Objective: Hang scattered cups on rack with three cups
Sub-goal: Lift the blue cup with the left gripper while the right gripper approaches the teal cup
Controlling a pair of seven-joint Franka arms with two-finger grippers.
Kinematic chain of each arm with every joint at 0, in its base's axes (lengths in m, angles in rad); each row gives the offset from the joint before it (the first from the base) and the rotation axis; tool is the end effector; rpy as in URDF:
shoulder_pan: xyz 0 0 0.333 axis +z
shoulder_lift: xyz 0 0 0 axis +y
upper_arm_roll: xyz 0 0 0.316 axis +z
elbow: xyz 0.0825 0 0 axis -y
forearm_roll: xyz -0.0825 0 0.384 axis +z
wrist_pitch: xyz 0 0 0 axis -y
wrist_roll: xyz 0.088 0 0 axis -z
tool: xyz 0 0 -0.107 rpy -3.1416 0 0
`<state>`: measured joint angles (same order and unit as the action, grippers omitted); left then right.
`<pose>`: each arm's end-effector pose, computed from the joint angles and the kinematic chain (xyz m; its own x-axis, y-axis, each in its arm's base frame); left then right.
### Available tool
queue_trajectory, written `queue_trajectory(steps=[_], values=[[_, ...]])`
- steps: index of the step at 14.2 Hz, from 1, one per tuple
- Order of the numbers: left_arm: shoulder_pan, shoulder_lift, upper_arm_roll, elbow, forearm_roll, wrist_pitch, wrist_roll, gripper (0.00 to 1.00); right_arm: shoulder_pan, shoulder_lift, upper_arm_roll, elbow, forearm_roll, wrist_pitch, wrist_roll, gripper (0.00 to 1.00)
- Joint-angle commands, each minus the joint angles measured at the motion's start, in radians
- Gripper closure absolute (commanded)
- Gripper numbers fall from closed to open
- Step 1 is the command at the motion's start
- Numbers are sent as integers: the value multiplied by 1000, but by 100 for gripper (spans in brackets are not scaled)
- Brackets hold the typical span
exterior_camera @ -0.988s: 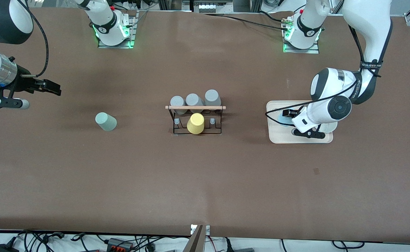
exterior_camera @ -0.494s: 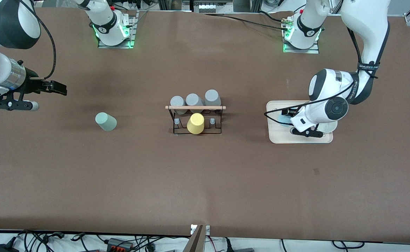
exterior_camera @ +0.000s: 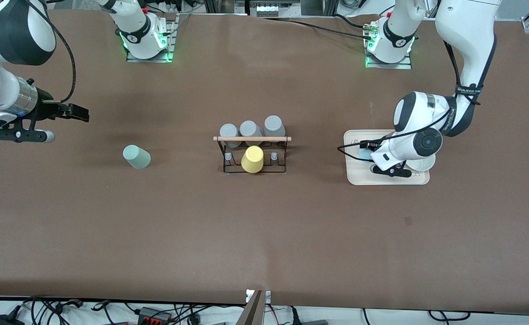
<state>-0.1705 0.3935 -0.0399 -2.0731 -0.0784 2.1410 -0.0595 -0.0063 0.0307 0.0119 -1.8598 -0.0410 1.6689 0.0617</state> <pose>0.5381 -0.1185 0.2158 0.9407 -0.0992 -0.3245 -0.0895 -0.9950 0.0450 0.5450 -0.0010 0.4803 0.9748 -0.0521 -0.2171 -0.0417 -0.9978 0.0520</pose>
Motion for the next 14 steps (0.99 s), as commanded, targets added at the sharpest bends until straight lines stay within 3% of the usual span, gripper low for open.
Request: queue_trajectory(steps=[1, 2, 4, 5, 7, 9, 11, 14], values=[[0, 4, -5, -9, -24, 11, -2, 0, 3, -28, -3, -27, 9, -5, -8, 0], [0, 4, -5, -9, -23, 8, -2, 0, 3, -29, -3, -28, 9, -6, -8, 0], [2, 4, -17, -9, -24, 5, -11, 9, 2, -35, -3, -39, 9, -3, -8, 0], [0, 4, -17, -7, -23, 2, -16, 28, 2, -35, -3, -44, 9, -1, -8, 0], [2, 4, -17, 1, -24, -1, -16, 48, 3, -37, -3, -45, 9, -3, -8, 0], [3, -2, -17, 22, -23, -24, -17, 61, 2, -37, -3, -45, 9, -3, -8, 0], [11, -4, -15, 117, -23, -123, -17, 64, 2, -37, -3, -45, 9, -3, -8, 0], [9, 5, -14, 337, -23, -289, -61, 66, 2, -37, -3, -47, 9, -2, -9, 0]])
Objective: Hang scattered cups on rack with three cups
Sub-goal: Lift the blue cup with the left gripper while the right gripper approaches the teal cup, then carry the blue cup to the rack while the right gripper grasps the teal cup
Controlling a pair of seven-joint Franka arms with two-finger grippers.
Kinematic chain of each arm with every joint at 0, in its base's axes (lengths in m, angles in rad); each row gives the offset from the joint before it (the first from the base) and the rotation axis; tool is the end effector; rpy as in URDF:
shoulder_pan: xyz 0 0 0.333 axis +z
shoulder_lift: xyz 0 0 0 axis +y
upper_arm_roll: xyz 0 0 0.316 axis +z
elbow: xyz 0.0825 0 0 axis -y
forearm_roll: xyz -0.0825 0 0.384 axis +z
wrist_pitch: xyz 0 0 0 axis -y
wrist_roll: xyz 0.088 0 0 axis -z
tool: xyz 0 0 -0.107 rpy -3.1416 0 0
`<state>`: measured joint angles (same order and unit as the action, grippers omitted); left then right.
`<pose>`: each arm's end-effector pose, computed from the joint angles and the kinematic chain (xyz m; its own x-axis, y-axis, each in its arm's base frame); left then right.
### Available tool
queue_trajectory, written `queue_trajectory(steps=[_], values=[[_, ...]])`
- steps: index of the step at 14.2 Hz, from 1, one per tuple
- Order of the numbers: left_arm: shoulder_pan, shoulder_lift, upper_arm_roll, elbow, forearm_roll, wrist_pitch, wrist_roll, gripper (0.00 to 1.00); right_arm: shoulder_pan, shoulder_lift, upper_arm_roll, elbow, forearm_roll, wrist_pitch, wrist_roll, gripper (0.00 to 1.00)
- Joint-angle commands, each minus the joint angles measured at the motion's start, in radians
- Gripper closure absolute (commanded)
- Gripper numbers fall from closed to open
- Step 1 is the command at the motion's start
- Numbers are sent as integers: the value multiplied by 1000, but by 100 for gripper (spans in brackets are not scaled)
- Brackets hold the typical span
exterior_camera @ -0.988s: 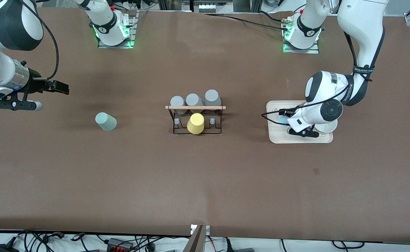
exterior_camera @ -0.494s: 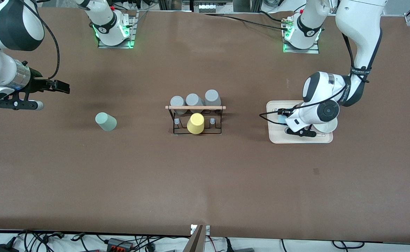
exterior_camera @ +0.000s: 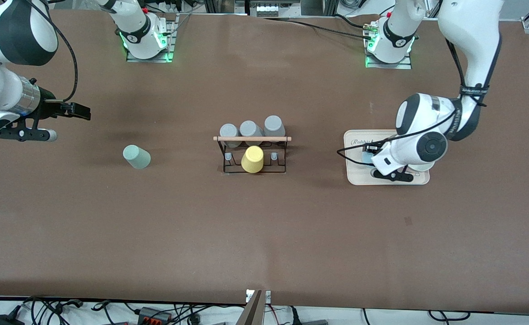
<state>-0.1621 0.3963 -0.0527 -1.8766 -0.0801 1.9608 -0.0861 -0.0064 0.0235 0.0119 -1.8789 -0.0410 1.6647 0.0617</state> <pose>0.5811 -0.1308 0.2794 0.9452 -0.0900 -0.3139 -0.0767 -0.9956 0.0546 0.5402 -0.0011 0.4753 0.9711 -0.0524 -0.2327 -0.0411 -0.9978 0.0529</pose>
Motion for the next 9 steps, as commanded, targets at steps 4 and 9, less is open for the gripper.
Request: queue_trajectory(steps=[4, 9], values=[[-49, 28, -4, 301, -16, -125, -55, 66, 2, -42, -3, -54, 10, 32, -17, 0], [-167, 98, -6, 494, -23, -174, -50, 67, 17, -54, -3, -153, 10, 223, -83, 0]])
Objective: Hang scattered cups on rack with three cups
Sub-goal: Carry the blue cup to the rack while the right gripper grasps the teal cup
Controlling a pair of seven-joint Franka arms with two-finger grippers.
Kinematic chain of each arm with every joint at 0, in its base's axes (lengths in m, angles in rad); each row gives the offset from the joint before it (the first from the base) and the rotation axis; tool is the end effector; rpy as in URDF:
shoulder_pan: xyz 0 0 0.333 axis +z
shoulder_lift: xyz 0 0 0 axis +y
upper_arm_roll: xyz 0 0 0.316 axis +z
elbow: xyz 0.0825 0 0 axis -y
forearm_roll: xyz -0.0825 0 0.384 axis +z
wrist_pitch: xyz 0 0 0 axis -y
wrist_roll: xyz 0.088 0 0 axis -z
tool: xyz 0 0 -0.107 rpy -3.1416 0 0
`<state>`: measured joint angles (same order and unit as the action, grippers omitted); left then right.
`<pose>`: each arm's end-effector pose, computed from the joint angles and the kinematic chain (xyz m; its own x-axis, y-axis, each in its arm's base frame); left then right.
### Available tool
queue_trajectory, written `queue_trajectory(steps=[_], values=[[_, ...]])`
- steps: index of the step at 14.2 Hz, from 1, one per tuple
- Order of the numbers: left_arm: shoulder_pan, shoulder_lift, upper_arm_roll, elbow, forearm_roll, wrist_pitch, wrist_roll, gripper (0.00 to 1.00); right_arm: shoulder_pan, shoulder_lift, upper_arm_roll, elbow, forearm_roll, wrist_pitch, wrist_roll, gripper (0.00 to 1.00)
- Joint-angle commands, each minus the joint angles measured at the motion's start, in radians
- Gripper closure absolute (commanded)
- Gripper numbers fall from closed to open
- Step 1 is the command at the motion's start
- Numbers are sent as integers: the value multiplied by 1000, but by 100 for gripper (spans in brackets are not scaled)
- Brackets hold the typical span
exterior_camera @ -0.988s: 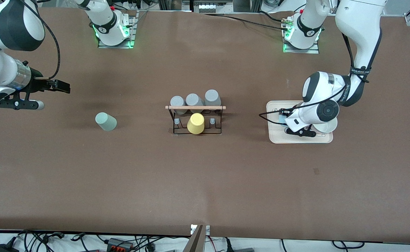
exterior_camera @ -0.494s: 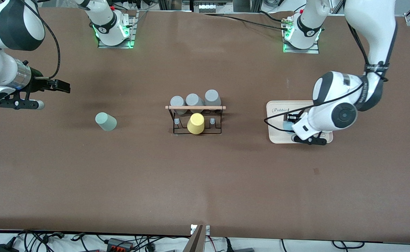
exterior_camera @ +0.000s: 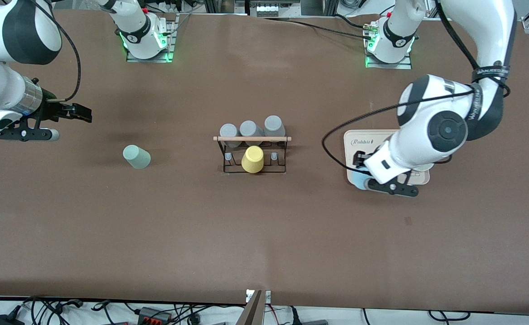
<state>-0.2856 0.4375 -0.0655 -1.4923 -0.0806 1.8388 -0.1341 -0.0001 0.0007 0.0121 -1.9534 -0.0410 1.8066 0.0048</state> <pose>0.6339 -0.2322 0.4130 0.9763 -0.1897 -0.1044 -0.1807 -0.9794 0.0899 0.5411 0.0031 0.4631 0.9890 0.0167 -0.1470 0.0226 -0.9990 0.0387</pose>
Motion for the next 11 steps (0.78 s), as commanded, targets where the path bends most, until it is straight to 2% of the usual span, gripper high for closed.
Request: queue_trajectory(steps=[1, 3, 6, 11], values=[[-61, 66, 6, 127, -39, -52, -2, 68, 14, -27, -1, -99, 10, 129, -28, 0], [-75, 98, 6, 176, -121, -52, -2, 68, 31, -4, -3, -178, 9, 276, -28, 0], [-153, 150, 7, 253, -143, -50, -12, 68, 32, 51, -1, -265, 9, 460, -29, 0], [-239, 193, 10, 284, -143, -46, -55, 68, 57, 126, -3, -263, 10, 537, -28, 0]])
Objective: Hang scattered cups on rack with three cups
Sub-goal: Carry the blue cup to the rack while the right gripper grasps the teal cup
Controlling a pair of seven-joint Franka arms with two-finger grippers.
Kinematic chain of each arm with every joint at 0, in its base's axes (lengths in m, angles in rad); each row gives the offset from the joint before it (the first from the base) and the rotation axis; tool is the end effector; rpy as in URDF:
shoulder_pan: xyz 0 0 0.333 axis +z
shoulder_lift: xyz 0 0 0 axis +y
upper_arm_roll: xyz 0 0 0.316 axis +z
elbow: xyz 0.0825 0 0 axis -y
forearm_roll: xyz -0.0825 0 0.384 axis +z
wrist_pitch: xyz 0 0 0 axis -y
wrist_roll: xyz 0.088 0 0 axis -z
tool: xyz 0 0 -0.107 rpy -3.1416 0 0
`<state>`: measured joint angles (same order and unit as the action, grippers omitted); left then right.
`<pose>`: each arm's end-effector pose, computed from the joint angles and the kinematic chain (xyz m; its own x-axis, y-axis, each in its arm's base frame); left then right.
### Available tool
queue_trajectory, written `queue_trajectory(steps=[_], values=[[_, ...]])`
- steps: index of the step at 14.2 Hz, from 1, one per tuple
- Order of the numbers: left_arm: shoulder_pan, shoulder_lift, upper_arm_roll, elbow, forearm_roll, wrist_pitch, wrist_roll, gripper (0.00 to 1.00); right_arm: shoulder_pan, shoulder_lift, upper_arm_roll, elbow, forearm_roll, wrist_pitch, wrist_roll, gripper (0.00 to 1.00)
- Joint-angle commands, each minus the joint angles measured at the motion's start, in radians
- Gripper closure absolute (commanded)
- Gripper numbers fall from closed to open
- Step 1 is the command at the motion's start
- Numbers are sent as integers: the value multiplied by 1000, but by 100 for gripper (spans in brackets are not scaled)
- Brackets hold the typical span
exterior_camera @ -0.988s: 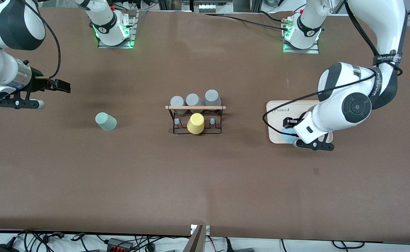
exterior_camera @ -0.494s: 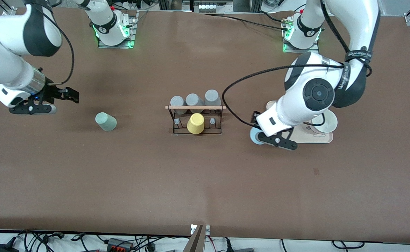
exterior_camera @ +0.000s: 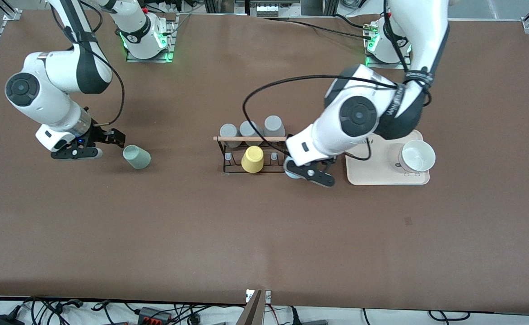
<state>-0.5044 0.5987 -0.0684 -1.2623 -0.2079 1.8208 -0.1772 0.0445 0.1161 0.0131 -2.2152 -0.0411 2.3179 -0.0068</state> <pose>0.6038 -0.3958 0.4093 0.9396 -0.3310 -0.0869 -0.3054 -0.9256 0.2236 0.5393 0.0303 0.3242 0.9957 0.0921 -0.0140 0.0925 -0.9953 0.0282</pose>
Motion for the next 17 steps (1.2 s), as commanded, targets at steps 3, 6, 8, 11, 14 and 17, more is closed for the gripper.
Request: queue_trajectory(steps=[3, 6, 8, 11, 14, 17], values=[[-54, 39, 13, 54, -13, -28, -42, 68, 35, 60, -4, -3, 10, 66, -18, 0], [-83, 53, 13, 52, -13, -34, -58, 68, 37, 106, -4, -4, 10, 112, -16, 0], [-95, 56, 13, 51, -5, -38, -58, 68, 37, 125, -4, -6, 10, 132, -16, 0], [-101, 66, 18, 51, -2, -58, -56, 68, 37, 160, -2, -11, 10, 158, -16, 0], [-105, 70, 15, 50, 44, -57, -56, 68, 43, 169, -4, -14, 10, 158, -16, 0], [-111, 76, 15, 50, 45, -55, -58, 68, 48, 180, -4, -23, 10, 173, -15, 0]])
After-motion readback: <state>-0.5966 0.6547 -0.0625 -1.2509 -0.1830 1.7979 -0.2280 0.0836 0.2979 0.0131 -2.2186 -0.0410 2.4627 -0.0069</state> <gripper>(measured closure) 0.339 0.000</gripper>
